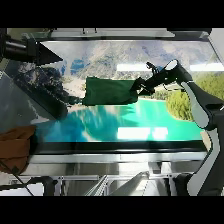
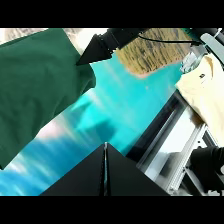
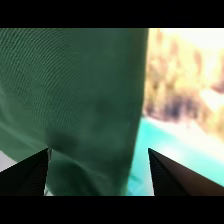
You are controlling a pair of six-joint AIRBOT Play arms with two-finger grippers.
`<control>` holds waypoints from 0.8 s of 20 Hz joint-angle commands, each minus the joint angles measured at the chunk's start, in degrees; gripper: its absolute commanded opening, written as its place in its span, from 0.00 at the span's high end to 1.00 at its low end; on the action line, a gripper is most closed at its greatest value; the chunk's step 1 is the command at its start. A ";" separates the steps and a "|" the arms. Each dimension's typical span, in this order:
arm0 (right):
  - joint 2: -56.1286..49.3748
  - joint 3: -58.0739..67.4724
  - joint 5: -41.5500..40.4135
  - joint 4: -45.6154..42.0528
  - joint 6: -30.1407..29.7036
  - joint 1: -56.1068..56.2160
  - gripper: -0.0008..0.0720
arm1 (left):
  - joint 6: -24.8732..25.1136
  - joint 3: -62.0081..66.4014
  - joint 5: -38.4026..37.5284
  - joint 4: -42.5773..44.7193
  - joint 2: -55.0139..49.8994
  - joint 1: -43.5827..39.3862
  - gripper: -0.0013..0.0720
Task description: Fold the shirts.
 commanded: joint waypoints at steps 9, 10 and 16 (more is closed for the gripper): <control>-7.37 0.13 0.39 24.13 -12.70 3.04 0.94 | 0.04 0.00 -0.33 -0.02 -0.02 -0.17 0.96; -6.82 0.50 0.66 25.51 -12.81 2.60 0.95 | 0.04 0.00 -0.46 -0.02 -0.02 -0.20 0.96; 8.26 1.07 0.42 23.21 -6.32 -3.39 0.95 | 0.04 0.00 -0.66 -0.02 -0.04 -0.20 0.96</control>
